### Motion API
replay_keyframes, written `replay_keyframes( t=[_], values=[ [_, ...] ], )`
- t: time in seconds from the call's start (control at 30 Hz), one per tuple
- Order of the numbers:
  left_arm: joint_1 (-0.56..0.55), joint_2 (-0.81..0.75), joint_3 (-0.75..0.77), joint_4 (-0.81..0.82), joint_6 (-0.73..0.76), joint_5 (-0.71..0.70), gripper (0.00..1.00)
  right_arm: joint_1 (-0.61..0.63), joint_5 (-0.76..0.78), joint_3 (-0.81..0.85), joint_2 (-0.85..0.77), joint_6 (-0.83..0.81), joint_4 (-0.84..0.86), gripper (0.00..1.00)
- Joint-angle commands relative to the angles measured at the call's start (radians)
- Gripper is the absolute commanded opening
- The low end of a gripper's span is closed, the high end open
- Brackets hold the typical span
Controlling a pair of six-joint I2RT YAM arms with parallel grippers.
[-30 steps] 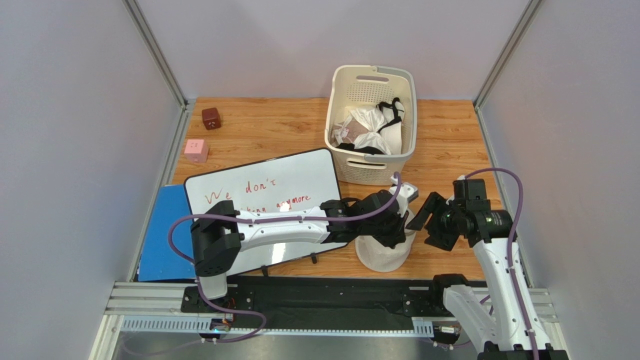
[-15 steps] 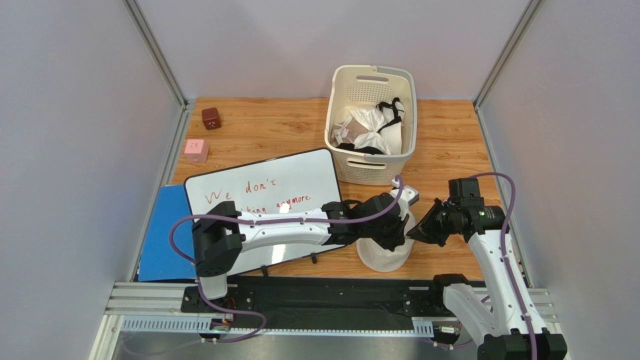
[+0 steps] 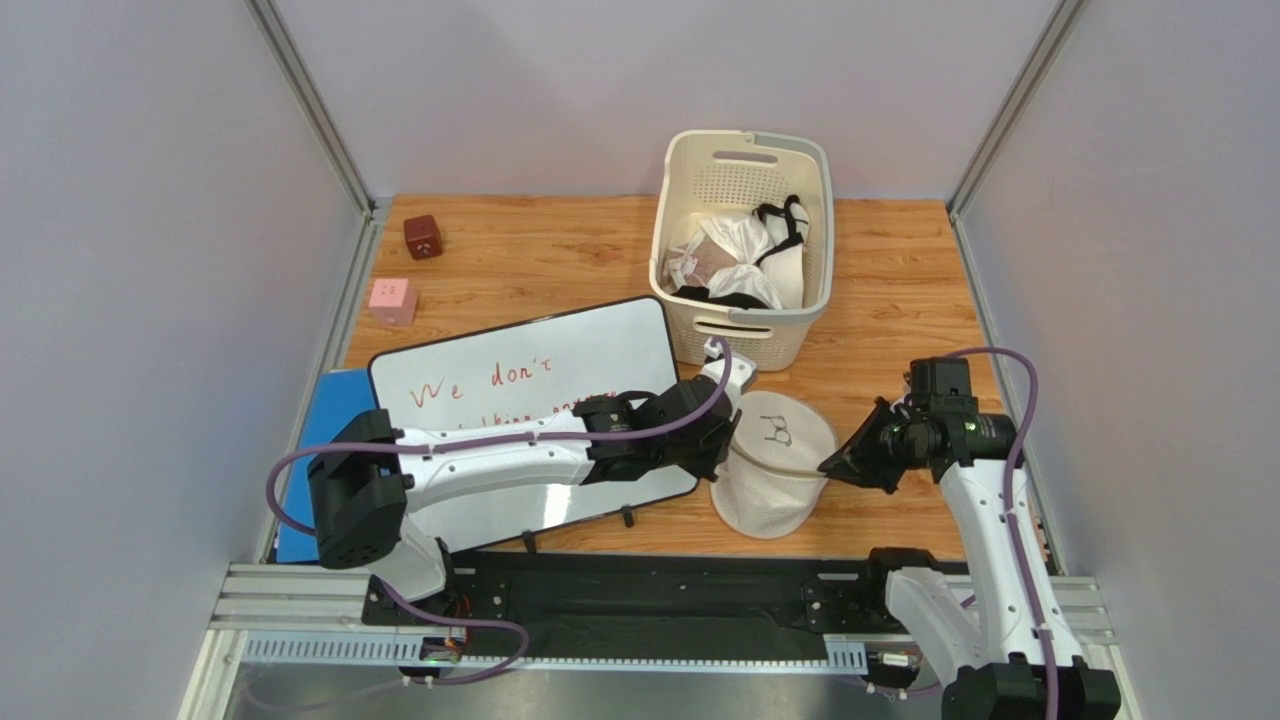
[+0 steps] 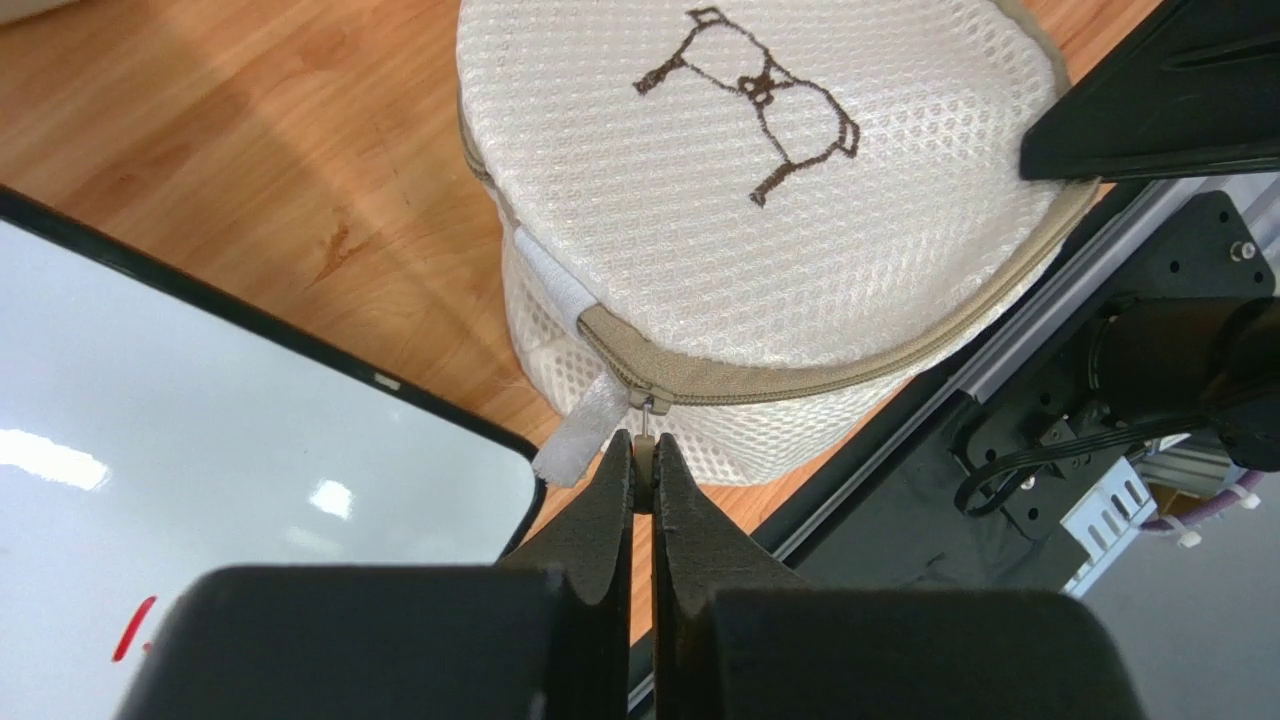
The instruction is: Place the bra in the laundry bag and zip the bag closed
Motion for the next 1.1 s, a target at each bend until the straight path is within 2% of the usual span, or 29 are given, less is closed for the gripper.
replay_keyframes(
  t=[0.0,0.37,0.77,0.9,1.03,1.07],
  values=[
    [0.017,-0.059,0.004,-0.073,0.067,-0.103,0.0,0.0,0.021,0.048,0.003,-0.044,0.0,0.0],
    [0.045,-0.022,0.062,-0.085,0.174,-0.132,0.0,0.005,0.052,0.088,0.01,-0.064,-0.023,0.0],
    [0.103,0.076,0.134,-0.07,0.171,-0.154,0.0,0.022,0.085,0.105,-0.002,-0.079,-0.058,0.0],
    [0.109,0.107,0.18,-0.059,0.191,-0.129,0.0,0.022,0.085,0.092,-0.006,-0.079,-0.06,0.0],
    [0.109,0.107,0.205,-0.033,0.194,-0.051,0.0,0.013,0.166,0.122,0.01,-0.059,-0.043,0.0],
    [0.109,0.104,0.21,-0.033,0.189,-0.027,0.08,-0.001,0.189,0.137,0.015,-0.047,-0.04,0.0]
  ],
)
